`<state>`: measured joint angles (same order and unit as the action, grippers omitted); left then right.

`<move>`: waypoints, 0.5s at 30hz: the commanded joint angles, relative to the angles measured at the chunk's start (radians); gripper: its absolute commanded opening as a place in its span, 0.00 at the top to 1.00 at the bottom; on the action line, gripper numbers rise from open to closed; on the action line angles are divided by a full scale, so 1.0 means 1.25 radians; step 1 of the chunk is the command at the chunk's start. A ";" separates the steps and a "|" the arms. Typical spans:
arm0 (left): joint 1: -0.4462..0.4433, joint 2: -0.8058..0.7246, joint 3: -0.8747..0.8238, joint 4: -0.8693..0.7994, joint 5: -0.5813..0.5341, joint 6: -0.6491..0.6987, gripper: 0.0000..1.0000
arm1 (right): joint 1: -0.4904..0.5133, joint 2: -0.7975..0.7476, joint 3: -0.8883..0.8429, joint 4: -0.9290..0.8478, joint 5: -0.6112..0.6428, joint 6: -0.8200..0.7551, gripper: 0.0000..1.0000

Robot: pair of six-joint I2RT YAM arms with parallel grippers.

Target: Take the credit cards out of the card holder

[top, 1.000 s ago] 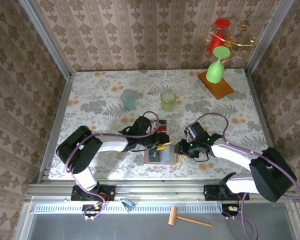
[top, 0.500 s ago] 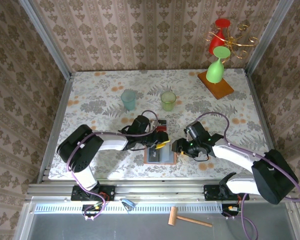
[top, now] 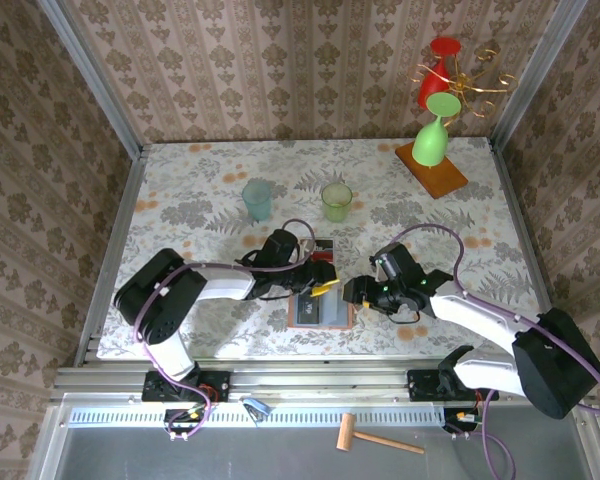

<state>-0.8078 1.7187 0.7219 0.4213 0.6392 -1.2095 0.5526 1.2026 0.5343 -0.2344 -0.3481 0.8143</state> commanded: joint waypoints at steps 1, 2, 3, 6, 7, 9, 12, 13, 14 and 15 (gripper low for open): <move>-0.024 0.028 0.024 0.020 0.028 -0.007 0.53 | -0.004 0.008 -0.010 0.008 -0.009 0.007 0.33; -0.027 0.031 0.027 0.013 0.026 -0.007 0.53 | -0.004 0.010 -0.010 0.007 -0.007 0.007 0.33; -0.031 0.033 0.028 -0.002 0.021 -0.004 0.53 | -0.004 0.011 -0.010 0.008 -0.006 0.009 0.33; -0.037 0.021 0.038 -0.065 0.009 0.022 0.53 | -0.004 0.019 -0.009 0.007 -0.005 0.011 0.33; -0.037 0.014 0.042 -0.085 0.009 0.032 0.53 | -0.004 0.023 -0.009 0.009 -0.007 0.011 0.33; -0.037 -0.002 0.054 -0.136 -0.020 0.059 0.53 | -0.004 0.031 -0.008 0.014 -0.012 0.011 0.33; -0.037 -0.021 0.083 -0.228 -0.044 0.106 0.53 | -0.004 0.049 -0.007 0.023 -0.024 0.009 0.34; -0.037 -0.027 0.089 -0.252 -0.050 0.117 0.53 | -0.004 0.055 -0.005 0.027 -0.029 0.010 0.34; -0.036 -0.033 0.093 -0.264 -0.054 0.124 0.52 | -0.004 0.060 -0.005 0.033 -0.034 0.009 0.34; -0.035 -0.038 0.094 -0.270 -0.056 0.128 0.52 | -0.004 0.068 -0.005 0.037 -0.039 0.008 0.34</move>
<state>-0.8513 1.7210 0.8085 0.1936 0.5987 -1.1202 0.5526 1.2671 0.5308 -0.2127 -0.3656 0.8173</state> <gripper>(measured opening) 0.478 0.663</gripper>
